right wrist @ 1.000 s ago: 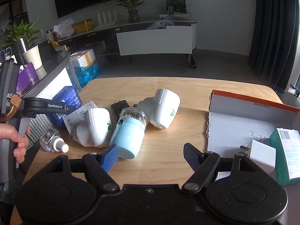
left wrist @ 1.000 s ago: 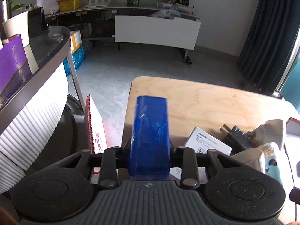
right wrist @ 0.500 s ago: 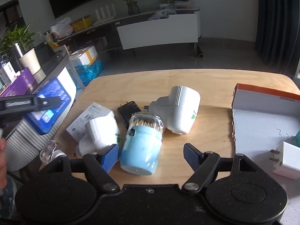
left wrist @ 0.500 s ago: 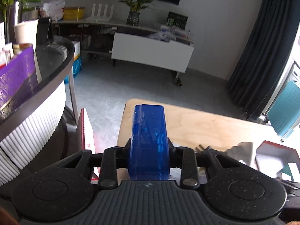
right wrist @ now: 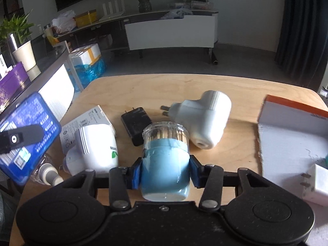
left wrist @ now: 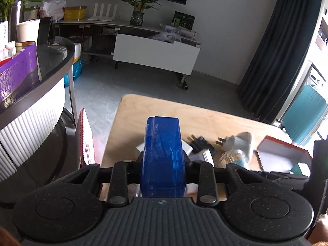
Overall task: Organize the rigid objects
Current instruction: 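Grasp the light blue jar with the right tool while the left tool lifts the blue container, then carry the blue container and light blue jar toward the orange-rimmed box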
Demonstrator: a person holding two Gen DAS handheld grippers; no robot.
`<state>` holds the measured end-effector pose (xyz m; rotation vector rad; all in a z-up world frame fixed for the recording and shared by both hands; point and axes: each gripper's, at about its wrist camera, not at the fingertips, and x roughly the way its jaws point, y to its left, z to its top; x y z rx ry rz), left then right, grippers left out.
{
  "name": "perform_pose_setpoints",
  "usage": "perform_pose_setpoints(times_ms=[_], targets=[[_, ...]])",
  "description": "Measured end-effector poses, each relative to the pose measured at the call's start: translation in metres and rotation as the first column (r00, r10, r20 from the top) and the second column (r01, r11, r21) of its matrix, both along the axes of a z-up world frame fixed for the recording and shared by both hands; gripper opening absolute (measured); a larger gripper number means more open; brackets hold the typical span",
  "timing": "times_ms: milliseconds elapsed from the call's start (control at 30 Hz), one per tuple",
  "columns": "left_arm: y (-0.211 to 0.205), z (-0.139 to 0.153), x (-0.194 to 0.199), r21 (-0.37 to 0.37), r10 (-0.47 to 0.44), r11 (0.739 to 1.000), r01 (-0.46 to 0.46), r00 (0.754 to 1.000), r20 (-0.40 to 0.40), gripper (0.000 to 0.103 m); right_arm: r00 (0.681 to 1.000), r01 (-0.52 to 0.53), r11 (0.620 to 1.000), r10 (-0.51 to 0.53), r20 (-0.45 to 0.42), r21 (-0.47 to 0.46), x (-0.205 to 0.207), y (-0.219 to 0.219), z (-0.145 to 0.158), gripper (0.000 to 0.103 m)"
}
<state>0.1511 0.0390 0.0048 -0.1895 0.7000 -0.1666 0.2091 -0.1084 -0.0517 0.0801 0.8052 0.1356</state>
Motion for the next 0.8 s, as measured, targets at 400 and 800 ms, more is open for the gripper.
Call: perform_pose_setpoints(times_ms=[400,800], targets=[[-0.026,0.010,-0.036,0.007,-0.020,1.000,0.020,1.000,0.009,0.033,0.994,-0.031,0.998,0.025,0.106,0.056,-0.068,-0.032,0.046,0.056],[-0.059,0.021,-0.079,0.004,-0.045,0.999,0.044,0.998,0.034,0.033,0.986,-0.009,0.999,0.003,0.169,0.034,-0.128,-0.049,0.076,0.056]])
